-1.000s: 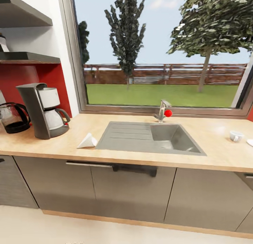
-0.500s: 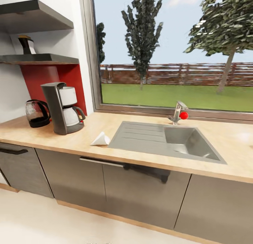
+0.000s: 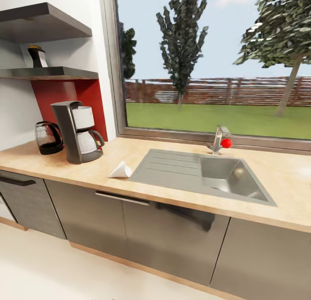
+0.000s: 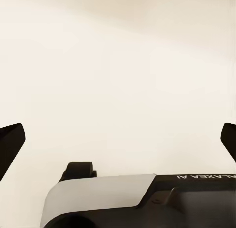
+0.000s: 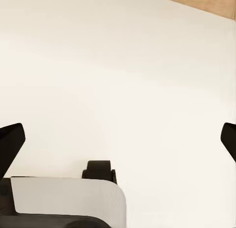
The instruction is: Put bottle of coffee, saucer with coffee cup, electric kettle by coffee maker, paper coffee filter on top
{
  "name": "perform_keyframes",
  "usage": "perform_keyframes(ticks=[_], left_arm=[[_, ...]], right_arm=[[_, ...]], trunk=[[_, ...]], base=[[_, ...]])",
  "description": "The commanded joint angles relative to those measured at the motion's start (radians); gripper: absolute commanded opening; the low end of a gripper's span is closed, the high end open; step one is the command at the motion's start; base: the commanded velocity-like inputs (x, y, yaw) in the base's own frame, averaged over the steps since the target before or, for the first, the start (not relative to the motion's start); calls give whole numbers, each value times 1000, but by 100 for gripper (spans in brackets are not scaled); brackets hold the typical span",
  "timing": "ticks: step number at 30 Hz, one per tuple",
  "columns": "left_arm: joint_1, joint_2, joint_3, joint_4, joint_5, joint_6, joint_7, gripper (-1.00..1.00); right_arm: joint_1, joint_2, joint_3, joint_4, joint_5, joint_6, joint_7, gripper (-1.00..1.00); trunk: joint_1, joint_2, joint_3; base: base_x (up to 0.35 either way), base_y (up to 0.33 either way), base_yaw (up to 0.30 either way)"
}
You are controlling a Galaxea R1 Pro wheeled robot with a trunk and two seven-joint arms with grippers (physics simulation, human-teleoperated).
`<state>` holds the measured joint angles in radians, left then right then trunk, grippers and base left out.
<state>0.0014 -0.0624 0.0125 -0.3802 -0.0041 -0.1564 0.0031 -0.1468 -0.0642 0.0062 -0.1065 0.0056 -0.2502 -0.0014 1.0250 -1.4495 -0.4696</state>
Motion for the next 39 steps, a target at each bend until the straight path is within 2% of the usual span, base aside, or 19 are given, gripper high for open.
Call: perform_keyframes(ticks=[1, 13, 24, 39], left_arm=[[0, 0, 1, -1, 0, -2, 0, 100], [0, 0, 1, 0, 0, -2, 0, 100], [0, 0, 1, 0, 0, -2, 0, 100], [0, 1, 1, -1, 0, -2, 0, 100]], right_arm=[[0, 0, 1, 1, 1, -3, 0, 100], [0, 0, 1, 1, 1, -3, 0, 100], [0, 1, 1, 1, 1, -3, 0, 100], [0, 1, 1, 1, 1, -3, 0, 100]], trunk=[[0, 0, -1], [0, 0, -1], [0, 0, -1], [0, 0, -1]], base=[[0, -272, 147], [0, -76, 234], [0, -242, 91], [0, -21, 262]])
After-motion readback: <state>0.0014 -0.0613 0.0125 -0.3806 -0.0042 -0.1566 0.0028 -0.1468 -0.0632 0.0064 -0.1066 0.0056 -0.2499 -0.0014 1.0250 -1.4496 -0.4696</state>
